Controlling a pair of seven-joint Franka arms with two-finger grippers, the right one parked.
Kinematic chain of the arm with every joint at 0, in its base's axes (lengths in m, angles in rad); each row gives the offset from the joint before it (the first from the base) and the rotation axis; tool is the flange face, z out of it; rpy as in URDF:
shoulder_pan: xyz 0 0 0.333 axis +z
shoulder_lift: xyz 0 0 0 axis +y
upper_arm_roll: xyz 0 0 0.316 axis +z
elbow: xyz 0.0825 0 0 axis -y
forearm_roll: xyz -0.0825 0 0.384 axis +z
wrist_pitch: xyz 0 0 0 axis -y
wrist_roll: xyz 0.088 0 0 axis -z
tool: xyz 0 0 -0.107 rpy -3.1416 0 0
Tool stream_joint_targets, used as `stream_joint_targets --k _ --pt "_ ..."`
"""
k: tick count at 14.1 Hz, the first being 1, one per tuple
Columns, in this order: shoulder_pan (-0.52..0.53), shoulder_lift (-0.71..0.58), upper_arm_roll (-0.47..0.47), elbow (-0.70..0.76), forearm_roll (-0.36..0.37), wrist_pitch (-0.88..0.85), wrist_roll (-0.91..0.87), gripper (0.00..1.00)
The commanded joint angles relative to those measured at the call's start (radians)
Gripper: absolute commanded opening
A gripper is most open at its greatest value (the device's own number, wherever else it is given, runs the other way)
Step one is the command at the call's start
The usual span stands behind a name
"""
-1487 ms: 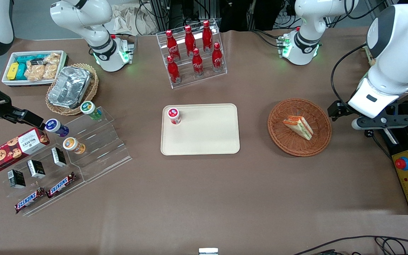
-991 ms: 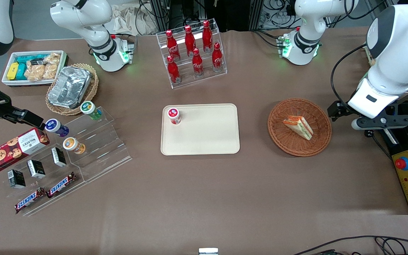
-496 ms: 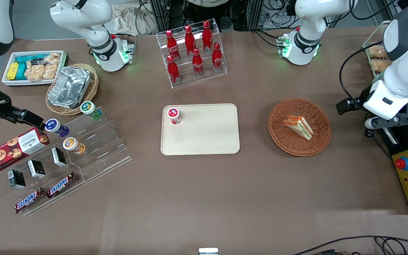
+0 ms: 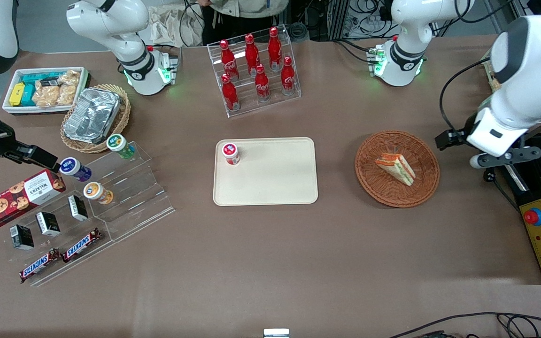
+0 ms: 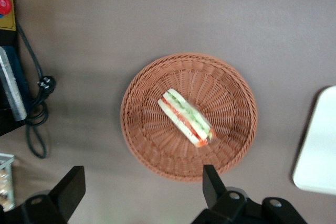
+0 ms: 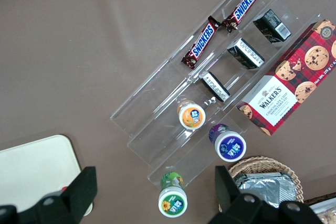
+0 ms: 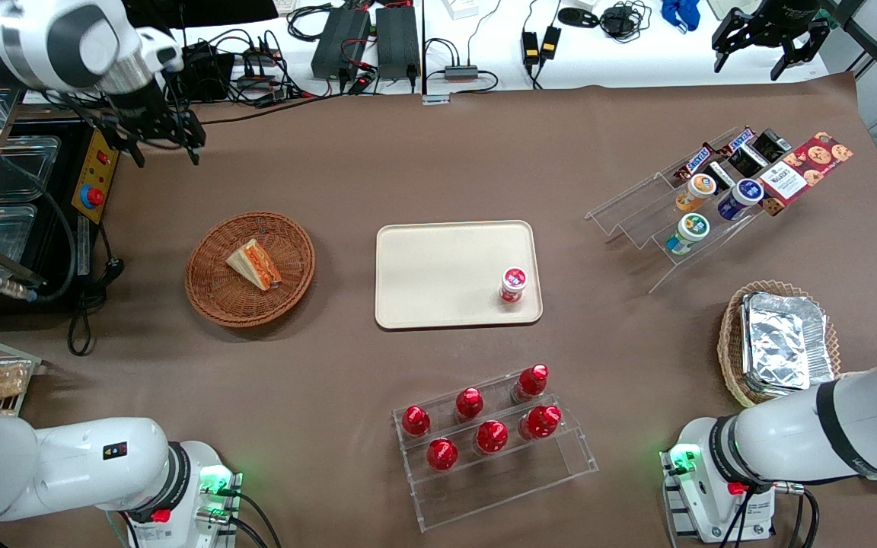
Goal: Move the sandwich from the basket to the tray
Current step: 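Lower the left gripper over the wrapped sandwich in the basket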
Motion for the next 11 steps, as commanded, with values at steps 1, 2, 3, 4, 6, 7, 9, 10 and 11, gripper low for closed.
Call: stream_joint_targets --k 1,2,3,4,6,7,9,10,11 --pt "-0.034 -0.172 0.003 -0.32 -0.015 0.252 -0.098 0.99" --pt "-0.055 -0.169 0.004 -0.348 -0.015 0.297 -0.176 0.99" --pt "-0.094 -0.149 0.024 -0.348 -0.012 0.312 -0.251 0.99" --pt "-0.147 -0.128 0.062 -0.347 -0.004 0.319 -0.306 0.99" --pt "-0.221 -0.091 0.119 -0.356 -0.009 0.342 -0.391 0.99" --pt "-0.229 -0.067 0.121 -0.364 -0.009 0.355 -0.431 0.99" --pt "-0.247 -0.028 0.121 -0.406 -0.007 0.439 -0.512 0.99" --pt "-0.25 -0.011 0.121 -0.437 -0.007 0.496 -0.548 0.99" --pt "-0.257 0.012 0.121 -0.465 -0.007 0.563 -0.581 0.99"
